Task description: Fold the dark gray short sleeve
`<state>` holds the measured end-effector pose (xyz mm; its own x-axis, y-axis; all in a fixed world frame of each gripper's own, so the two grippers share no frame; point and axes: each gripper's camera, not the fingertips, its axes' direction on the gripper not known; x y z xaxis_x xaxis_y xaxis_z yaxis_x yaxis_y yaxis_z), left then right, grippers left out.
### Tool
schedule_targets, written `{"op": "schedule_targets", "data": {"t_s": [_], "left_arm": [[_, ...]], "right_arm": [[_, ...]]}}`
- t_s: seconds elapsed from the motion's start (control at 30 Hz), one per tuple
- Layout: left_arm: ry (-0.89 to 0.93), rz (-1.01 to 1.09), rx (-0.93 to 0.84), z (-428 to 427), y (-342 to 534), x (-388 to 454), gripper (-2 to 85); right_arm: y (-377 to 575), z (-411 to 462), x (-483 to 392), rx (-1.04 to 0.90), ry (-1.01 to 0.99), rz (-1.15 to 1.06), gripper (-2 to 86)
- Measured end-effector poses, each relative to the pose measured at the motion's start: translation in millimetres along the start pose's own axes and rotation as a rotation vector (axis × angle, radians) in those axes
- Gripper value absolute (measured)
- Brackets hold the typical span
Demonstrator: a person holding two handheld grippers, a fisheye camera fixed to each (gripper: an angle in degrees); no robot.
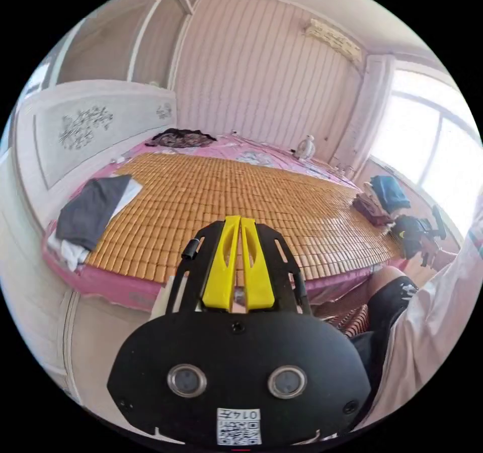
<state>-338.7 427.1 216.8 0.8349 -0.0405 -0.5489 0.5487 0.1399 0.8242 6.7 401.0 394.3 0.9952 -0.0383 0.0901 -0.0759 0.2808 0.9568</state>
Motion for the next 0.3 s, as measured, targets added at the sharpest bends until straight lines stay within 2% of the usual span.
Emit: {"op": "schedule_targets", "data": {"t_s": [0.07, 0.13, 0.3], "left_arm": [[0.092, 0.119, 0.011, 27, -16, 60, -0.8], [0.212, 0.212, -0.002, 57, -27, 123, -0.6], [0.510, 0.503, -0.084, 136, -27, 324, 4.8]], "right_arm": [[37, -29, 61, 0.068, 0.001, 0.190, 0.2], [60, -43, 92, 0.112, -0.005, 0.282, 0.3], [103, -66, 146, 0.181, -0.051, 0.398, 2.2]]}}
